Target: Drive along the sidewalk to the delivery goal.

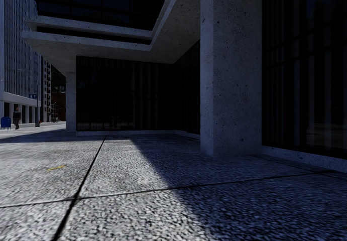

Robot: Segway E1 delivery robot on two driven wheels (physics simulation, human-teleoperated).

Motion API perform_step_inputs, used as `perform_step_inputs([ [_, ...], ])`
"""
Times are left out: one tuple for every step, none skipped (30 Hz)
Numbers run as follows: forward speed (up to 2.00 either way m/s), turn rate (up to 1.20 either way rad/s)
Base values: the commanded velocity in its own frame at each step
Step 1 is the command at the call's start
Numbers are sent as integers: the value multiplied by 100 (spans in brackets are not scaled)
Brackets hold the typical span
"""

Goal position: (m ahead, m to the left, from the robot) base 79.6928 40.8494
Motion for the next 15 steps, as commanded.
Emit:
perform_step_inputs([
  [0,0],
  [0,0],
  [0,0],
  [0,0],
  [0,0],
  [0,0],
  [0,0],
  [0,0],
  [0,0],
  [0,0],
  [0,0],
  [0,0],
  [0,0],
  [0,0],
  [0,0],
])
